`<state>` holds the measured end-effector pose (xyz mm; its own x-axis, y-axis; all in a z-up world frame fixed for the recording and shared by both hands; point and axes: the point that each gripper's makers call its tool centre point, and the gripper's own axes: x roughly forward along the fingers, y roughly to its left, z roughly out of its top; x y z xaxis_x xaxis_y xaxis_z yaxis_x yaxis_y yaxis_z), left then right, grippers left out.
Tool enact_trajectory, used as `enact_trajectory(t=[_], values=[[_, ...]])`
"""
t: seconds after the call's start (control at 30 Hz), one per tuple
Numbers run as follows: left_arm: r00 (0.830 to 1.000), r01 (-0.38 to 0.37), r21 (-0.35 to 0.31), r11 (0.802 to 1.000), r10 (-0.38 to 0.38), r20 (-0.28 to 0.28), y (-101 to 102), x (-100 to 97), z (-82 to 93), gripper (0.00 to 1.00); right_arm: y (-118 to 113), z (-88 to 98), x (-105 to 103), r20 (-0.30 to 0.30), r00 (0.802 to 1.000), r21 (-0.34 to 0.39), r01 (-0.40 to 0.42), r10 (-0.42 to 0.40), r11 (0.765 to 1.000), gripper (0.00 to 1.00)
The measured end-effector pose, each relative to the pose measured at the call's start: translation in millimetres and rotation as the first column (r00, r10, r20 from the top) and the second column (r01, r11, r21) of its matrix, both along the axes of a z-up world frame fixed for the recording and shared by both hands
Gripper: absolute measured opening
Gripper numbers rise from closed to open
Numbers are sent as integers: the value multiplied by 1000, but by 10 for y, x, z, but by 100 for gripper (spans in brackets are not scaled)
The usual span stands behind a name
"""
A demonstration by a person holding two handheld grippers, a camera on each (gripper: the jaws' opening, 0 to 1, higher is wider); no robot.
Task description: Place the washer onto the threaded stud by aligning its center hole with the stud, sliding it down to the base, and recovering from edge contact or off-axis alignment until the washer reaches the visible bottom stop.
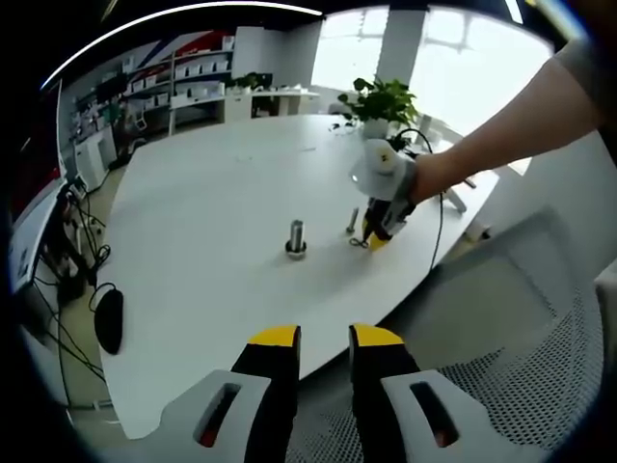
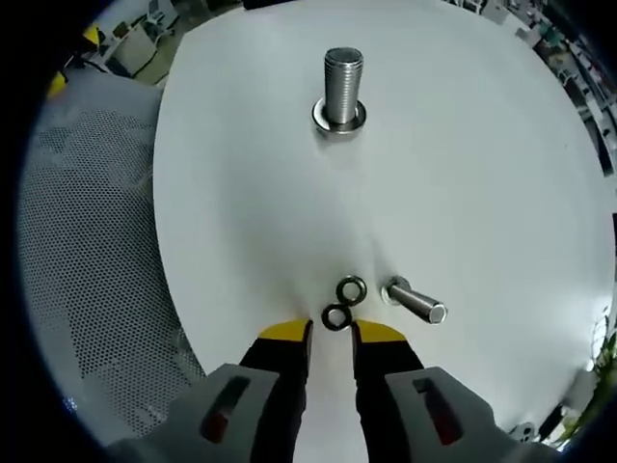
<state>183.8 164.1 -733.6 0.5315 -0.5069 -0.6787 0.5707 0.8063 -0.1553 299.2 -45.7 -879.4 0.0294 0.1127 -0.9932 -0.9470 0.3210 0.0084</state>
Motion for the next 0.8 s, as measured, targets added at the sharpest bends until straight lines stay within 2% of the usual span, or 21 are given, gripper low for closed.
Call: enact_trajectory(t=[0.13,0.6,0.8], values=[[1000,0,0,1000,0,-2,-3,-2,-4,17,32,6,22,25,1000,8,4,-5,1000,20],[1000,-2,5,1000,2,-2,3,2,-7,17,40,-6,64,31,999,-2,-24,24,1000,16],[1000,-3,8,1000,3,-3,8,-1,-12,17,40,1,60,23,1000,-5,-8,8,1000,15]])
